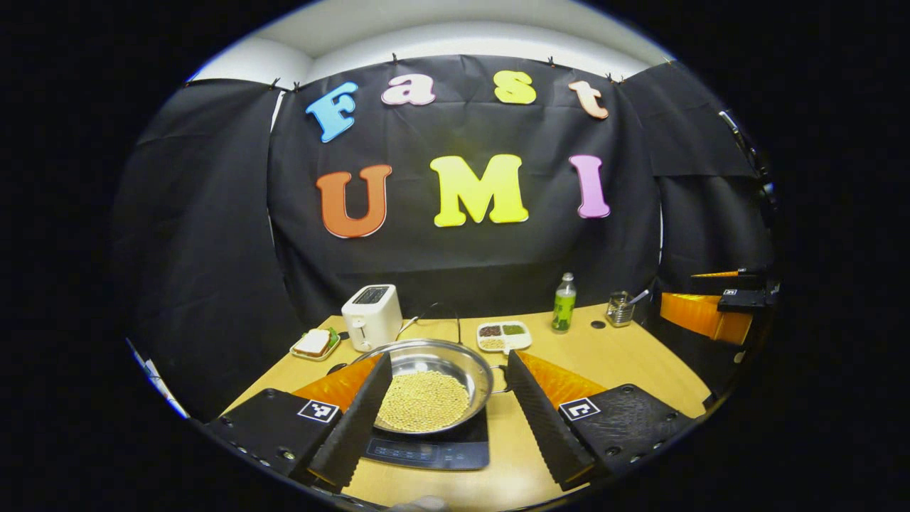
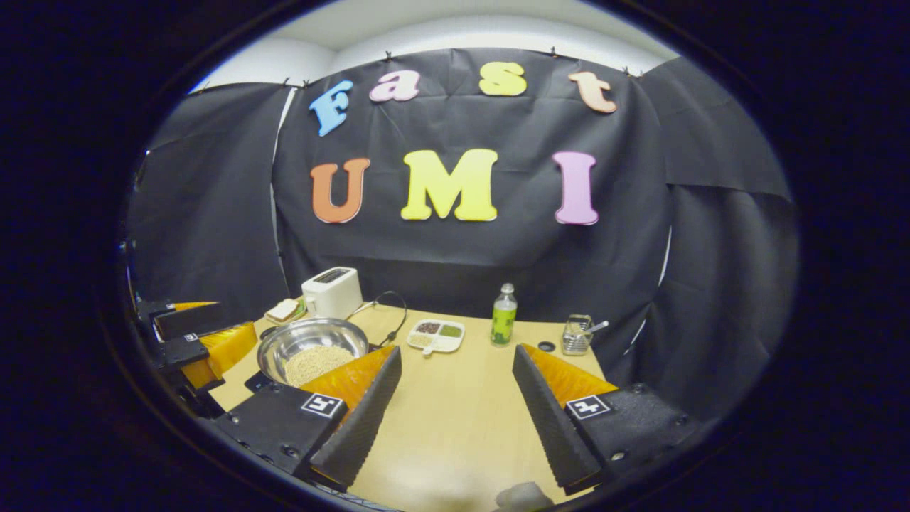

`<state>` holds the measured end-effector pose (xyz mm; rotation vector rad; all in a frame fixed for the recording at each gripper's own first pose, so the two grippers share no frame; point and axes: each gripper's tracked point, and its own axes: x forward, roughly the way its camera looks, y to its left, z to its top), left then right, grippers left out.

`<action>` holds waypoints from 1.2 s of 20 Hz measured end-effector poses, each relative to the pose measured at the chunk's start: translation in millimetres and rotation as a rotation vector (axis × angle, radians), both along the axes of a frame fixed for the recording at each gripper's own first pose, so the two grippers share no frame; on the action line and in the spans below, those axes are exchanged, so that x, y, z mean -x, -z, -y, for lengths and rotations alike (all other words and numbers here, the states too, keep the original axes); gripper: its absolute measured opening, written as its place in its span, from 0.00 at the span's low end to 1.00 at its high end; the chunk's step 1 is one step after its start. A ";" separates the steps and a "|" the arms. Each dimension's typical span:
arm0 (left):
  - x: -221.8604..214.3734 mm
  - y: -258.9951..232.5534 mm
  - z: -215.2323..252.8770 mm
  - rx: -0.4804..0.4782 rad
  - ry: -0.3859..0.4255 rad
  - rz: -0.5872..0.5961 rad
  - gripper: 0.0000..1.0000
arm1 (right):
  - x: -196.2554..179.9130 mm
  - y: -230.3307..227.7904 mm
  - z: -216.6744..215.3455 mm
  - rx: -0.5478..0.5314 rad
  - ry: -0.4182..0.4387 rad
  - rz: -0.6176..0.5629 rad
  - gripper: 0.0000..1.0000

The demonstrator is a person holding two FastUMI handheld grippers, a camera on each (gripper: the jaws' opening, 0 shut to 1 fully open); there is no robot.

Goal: First push the handle of the pot to place it horizontally, then grasp the pot with both hands and set it on the induction cooktop.

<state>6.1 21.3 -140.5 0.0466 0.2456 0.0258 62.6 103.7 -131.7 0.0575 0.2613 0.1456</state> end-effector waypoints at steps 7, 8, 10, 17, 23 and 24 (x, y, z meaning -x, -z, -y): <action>47.4 -71.3 84.3 0.000 0.055 0.110 0.96 | 70.7 -66.8 98.6 -0.029 0.093 0.150 0.99; 50.8 -79.2 92.5 0.004 0.059 0.122 0.96 | 77.7 -71.8 108.4 -0.030 0.100 0.167 0.99; 59.5 -93.3 108.5 0.016 0.069 0.152 0.96 | 91.1 -78.7 118.8 -0.039 0.091 0.178 0.99; 72.1 -110.4 121.7 0.037 0.043 0.165 0.96 | 118.3 -93.2 144.3 -0.054 0.101 0.217 1.00; 76.6 -127.5 116.0 0.021 0.011 0.190 0.96 | 121.9 -99.6 159.0 -0.065 0.122 0.219 0.99; 77.4 -129.9 115.2 0.022 0.009 0.193 0.96 | 122.0 -101.5 161.9 -0.066 0.127 0.222 0.99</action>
